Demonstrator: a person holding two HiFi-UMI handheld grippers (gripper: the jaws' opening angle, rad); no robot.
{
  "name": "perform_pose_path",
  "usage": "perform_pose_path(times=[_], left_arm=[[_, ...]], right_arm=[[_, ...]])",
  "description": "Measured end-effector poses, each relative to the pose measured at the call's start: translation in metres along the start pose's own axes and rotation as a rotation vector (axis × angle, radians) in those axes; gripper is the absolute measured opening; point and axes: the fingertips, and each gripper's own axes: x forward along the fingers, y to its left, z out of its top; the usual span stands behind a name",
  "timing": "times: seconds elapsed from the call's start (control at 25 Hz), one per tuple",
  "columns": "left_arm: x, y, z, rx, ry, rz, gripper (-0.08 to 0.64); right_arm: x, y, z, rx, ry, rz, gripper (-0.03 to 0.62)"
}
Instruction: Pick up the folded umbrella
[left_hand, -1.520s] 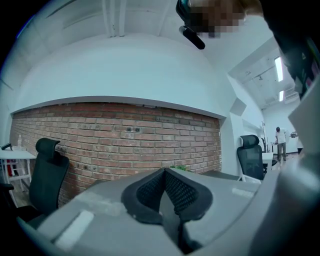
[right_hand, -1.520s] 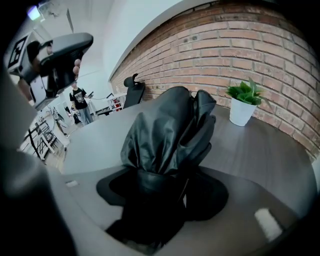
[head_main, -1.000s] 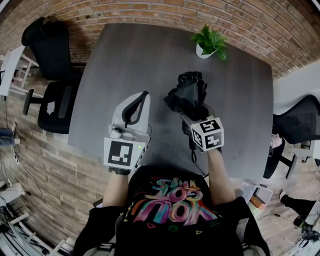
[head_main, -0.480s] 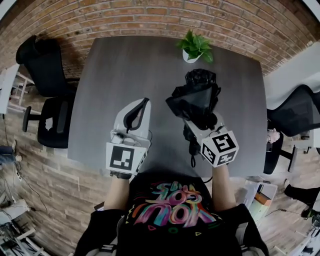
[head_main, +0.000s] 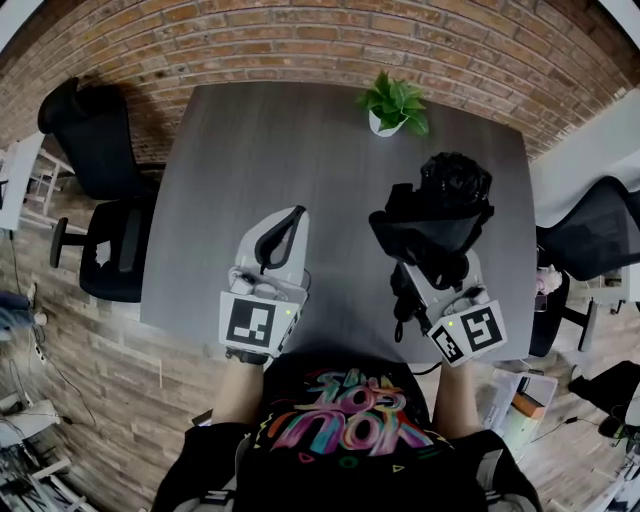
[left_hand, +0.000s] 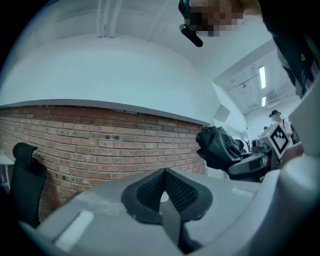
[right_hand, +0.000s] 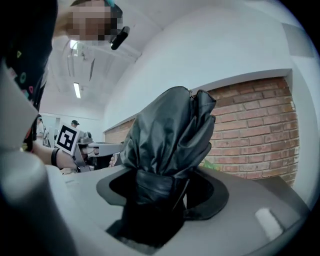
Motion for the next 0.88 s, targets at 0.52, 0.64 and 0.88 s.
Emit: perform_pose_path(times=[0.52, 0.64, 0.88], left_arm=[[0.0, 0.006, 0.0, -0.003, 0.008, 0.024, 0.0], [0.002, 0.004, 0.0, -0.006, 0.008, 0.027, 0.0], [0.001, 0.006, -0.002, -0.005, 0.006, 0.023, 0.0]], right_arm=[[-0.018, -0.015, 0.006, 0.056, -0.079, -0.018, 0.279], [-0.019, -0.015, 0.005, 0.038, -0.067, -0.026, 0.279], [-0.018, -0.011, 0.002, 0.04, -0.07, -0.035, 0.279]])
